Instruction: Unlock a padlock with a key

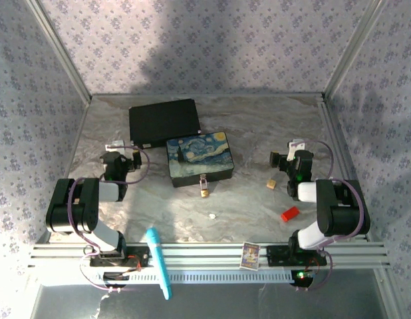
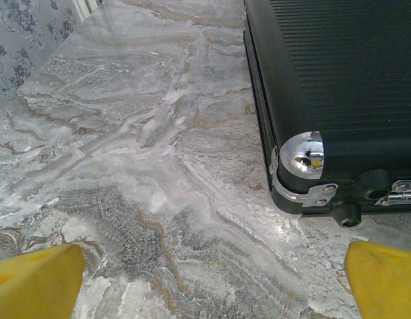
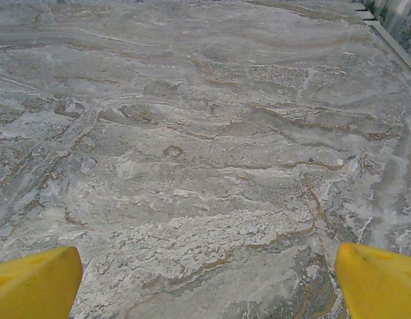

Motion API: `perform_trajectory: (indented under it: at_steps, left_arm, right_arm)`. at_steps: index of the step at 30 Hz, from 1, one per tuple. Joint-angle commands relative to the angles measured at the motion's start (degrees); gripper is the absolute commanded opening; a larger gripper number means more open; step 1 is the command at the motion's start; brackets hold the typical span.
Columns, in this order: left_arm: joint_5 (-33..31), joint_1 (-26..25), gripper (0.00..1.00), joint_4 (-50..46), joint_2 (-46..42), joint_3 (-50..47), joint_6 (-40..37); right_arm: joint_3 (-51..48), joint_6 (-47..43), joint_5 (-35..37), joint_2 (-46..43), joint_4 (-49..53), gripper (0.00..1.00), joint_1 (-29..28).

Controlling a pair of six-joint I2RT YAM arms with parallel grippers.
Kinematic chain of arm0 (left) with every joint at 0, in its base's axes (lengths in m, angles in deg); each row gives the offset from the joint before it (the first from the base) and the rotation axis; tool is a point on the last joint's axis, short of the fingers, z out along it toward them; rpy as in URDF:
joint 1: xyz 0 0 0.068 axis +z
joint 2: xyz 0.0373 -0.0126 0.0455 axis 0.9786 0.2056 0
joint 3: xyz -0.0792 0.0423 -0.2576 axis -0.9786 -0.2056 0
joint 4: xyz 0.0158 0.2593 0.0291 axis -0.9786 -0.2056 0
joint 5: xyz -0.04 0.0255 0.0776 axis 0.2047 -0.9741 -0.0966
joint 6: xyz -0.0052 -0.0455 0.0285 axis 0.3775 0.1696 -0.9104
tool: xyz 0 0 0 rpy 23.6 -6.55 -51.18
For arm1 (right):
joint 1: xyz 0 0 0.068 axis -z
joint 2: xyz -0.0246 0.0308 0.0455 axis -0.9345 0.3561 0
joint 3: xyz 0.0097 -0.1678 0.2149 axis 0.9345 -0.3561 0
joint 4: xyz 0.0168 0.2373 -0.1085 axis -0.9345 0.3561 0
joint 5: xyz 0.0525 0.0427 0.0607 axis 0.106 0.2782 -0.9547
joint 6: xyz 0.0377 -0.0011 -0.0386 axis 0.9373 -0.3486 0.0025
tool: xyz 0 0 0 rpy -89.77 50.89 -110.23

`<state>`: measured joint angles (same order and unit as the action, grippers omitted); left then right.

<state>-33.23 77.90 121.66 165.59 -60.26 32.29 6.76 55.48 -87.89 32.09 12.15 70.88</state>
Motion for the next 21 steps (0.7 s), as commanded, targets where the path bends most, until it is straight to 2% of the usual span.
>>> perform_trajectory:
  at_steps: [1, 21]
  left_arm:
    - [0.85, -0.09, 1.0, 0.96, -0.25, 1.31, -0.57]
    - [0.69, -0.07, 1.0, 0.29, -1.11, 1.4, -0.41]
  right_arm:
    - [1.19, -0.77, -0.52, 0.35, 0.12, 0.99, 0.32]
    - [1.04, -0.3, -0.04, -1.26, 0.77, 0.99, 0.48]
